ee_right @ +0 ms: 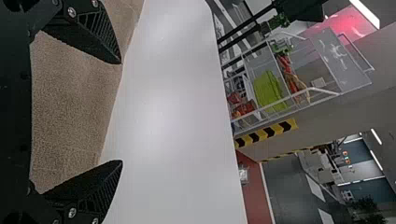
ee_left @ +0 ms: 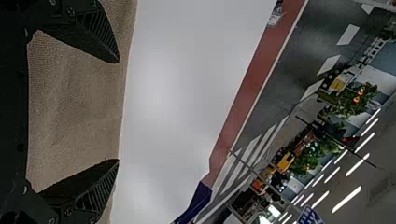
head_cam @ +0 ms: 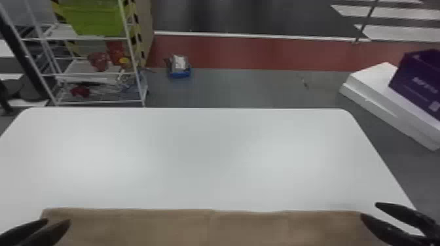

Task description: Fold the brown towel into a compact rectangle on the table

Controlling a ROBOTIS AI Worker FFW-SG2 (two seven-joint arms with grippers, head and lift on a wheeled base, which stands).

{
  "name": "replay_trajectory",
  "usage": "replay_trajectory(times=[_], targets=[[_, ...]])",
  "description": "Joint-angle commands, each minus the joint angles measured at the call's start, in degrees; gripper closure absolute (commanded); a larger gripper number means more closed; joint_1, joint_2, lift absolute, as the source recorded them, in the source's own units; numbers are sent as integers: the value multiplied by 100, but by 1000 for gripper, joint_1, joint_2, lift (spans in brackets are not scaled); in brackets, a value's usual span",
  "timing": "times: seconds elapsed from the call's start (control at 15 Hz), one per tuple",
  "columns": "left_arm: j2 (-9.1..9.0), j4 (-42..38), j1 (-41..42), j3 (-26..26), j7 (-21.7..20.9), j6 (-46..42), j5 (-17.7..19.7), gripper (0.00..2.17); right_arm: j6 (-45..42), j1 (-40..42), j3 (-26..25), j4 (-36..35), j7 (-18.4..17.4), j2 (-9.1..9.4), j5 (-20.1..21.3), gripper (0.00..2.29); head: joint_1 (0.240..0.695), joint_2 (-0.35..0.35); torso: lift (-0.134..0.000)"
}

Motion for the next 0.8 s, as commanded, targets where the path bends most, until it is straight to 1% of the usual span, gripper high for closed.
replay_trajectory(times=[0.0,0.4,0.73], targets=[[-15,-25,19,15,-1,-29,-3,147,1,-6,-47,-1,0,1,-4,147,695,-65,-124],[-15,-25,37,15,51,-82,-56,144,19,12,-284,-19,62,1,-92,178,695,-80,-124],[-15,98,37,-3,104,-346,-311,140,-140,21,-346,96,70,-7,-136,188,695,-83,-124]])
